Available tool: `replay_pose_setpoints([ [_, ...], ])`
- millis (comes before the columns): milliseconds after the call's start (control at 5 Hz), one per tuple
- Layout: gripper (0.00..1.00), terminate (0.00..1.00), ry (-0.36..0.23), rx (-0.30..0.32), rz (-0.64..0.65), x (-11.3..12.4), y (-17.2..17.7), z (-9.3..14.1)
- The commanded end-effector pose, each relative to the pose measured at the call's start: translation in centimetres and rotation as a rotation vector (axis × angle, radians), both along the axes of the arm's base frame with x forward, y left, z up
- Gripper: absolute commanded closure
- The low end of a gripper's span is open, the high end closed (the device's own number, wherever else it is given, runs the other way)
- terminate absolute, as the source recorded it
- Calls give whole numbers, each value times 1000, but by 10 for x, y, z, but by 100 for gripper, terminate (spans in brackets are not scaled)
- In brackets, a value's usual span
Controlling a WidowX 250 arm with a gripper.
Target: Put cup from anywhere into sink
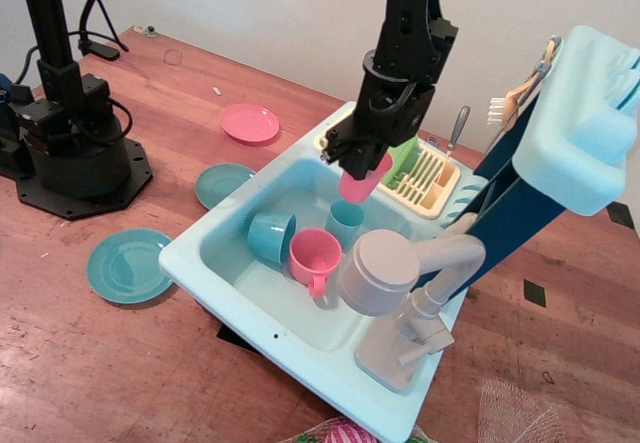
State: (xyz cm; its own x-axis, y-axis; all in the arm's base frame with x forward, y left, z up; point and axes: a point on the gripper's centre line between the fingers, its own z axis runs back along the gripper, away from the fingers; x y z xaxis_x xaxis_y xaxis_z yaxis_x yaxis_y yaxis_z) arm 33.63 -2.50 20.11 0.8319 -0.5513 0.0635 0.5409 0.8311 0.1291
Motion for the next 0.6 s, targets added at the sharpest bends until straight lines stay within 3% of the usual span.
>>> replay_pose_setpoints([
  [0, 0, 0, -24, 5, -1, -2, 14, 14],
  [400, 0, 0, 9, 71, 61, -46, 44, 45],
])
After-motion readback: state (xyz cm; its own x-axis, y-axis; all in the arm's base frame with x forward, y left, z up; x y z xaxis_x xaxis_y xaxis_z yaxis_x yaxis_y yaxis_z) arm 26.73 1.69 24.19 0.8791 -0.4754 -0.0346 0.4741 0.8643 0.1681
